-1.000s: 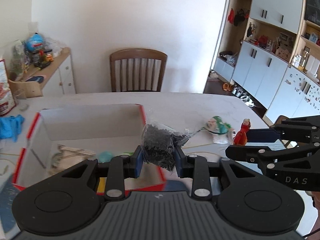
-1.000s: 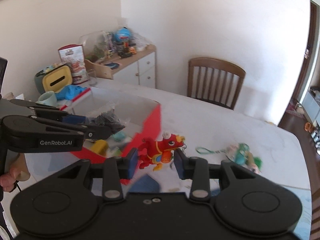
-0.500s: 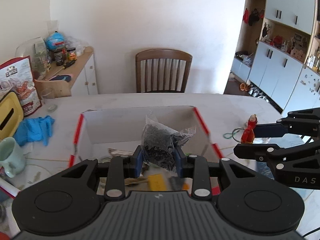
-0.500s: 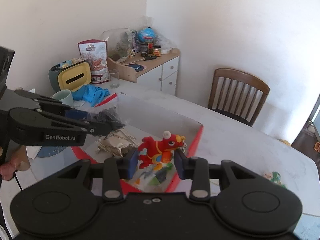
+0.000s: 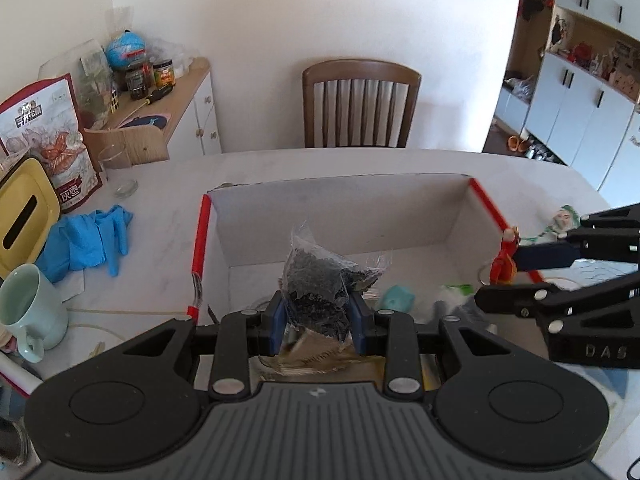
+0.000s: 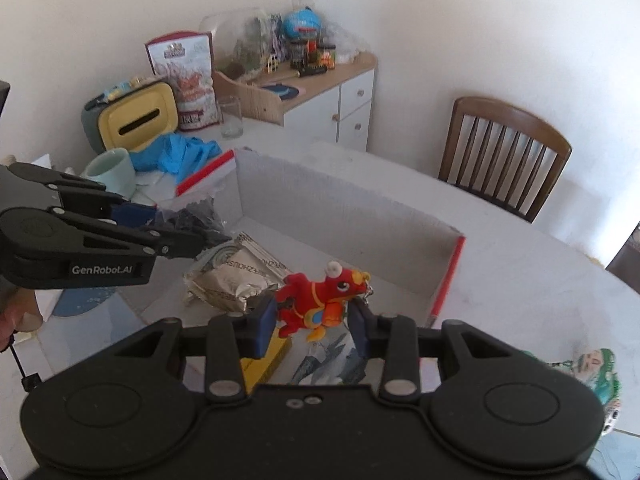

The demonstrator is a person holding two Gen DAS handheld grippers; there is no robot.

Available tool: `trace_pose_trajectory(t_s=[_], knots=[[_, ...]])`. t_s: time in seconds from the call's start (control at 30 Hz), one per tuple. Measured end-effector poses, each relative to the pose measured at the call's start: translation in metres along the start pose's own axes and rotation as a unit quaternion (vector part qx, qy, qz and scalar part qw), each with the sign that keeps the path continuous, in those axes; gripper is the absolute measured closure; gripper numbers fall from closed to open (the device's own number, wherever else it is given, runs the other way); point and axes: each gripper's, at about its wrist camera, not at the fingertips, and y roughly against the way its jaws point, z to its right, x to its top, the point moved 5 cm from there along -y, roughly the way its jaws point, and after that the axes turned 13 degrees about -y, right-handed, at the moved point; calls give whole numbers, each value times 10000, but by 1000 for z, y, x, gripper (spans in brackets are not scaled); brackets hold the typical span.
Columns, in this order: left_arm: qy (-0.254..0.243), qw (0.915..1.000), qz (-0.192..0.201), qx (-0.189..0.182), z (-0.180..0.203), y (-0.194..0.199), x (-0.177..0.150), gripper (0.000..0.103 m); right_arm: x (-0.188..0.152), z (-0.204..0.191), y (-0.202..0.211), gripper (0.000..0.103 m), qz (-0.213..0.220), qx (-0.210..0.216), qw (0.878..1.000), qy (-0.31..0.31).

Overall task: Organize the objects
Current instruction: 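Carry the bead bag and dragon plush with both grippers over the box, then open the right gripper to drop the dragon while the left gripper drops the bead bag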

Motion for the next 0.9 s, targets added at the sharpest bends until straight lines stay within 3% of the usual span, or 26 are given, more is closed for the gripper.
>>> trace_pose_trajectory(t_s=[0.37, 0.9], knots=[[-92, 9989, -466, -27, -16, -54, -1, 72, -14, -2, -47, 66, -557, -32, 9984, 54], [-184, 9973, -685, -168, -17, -71, -5, 71, -20, -7, -58, 65, -843, -52, 9963, 145]])
